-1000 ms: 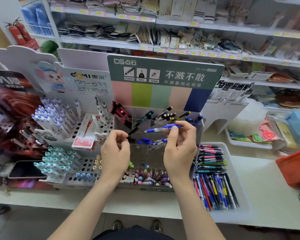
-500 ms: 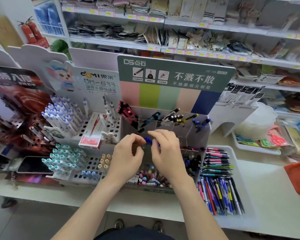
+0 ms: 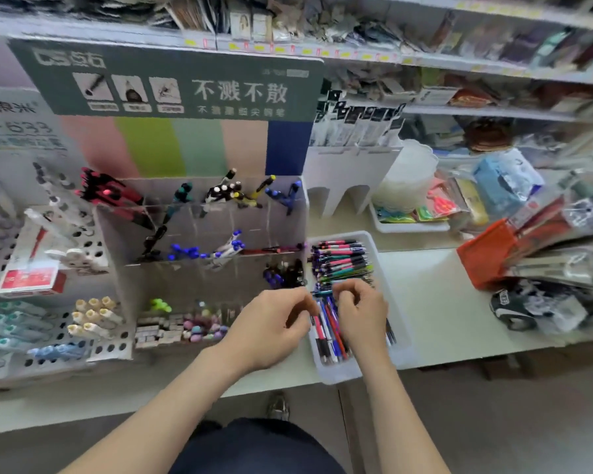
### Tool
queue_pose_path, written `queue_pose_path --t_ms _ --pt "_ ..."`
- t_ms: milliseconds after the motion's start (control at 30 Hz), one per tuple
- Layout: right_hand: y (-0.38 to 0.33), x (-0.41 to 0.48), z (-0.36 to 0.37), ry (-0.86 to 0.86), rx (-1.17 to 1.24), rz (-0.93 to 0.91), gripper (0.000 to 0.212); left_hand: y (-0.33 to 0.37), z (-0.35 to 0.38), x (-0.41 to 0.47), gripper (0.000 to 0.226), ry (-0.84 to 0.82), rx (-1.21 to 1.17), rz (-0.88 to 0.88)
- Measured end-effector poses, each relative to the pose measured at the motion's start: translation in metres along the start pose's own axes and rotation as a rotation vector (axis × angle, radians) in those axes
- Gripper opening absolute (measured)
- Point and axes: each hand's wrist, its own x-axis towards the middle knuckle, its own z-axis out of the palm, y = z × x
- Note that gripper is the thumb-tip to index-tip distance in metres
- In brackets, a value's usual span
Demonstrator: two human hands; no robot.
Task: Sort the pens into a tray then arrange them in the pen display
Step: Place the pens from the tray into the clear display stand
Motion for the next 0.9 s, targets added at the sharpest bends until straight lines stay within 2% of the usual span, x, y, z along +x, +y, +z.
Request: queue_pose_path --t_ms 133,300,400,467,567,700,900 --pt "0.080 0.009 -0.004 -0.192 -0.299 0.156 0.033 0.000 0.046 0.018 0.019 -0.218 0.208 -0.062" --pt "0.112 0.009 0.009 -0.309 -0.507 0.156 0.098 -0.016 0.095 0.027 0.020 -0.483 0.441 -0.228" --pt "0.117 0.009 0.023 -0.370 -0.603 0.146 0.116 -0.034 0.116 0.019 0.041 -0.479 0.431 -0.275" --pt "0.120 0.010 0.029 -0.381 -0.622 0.144 0.118 -0.041 0.121 0.012 0.059 -0.519 0.432 -0.265" --pt "0.122 0.017 0.033 -0.371 -0.643 0.145 0.122 -0.048 0.121 0.009 0.070 -0.557 0.447 -0.270" --pt "0.124 0.024 0.037 -0.390 -0.671 0.117 0.119 -0.056 0.117 0.012 0.069 -0.489 0.460 -0.310" --pt "0.131 0.028 0.038 -0.356 -0.700 0.061 0.089 -0.053 0.117 0.014 0.061 -0.479 0.493 -0.316"
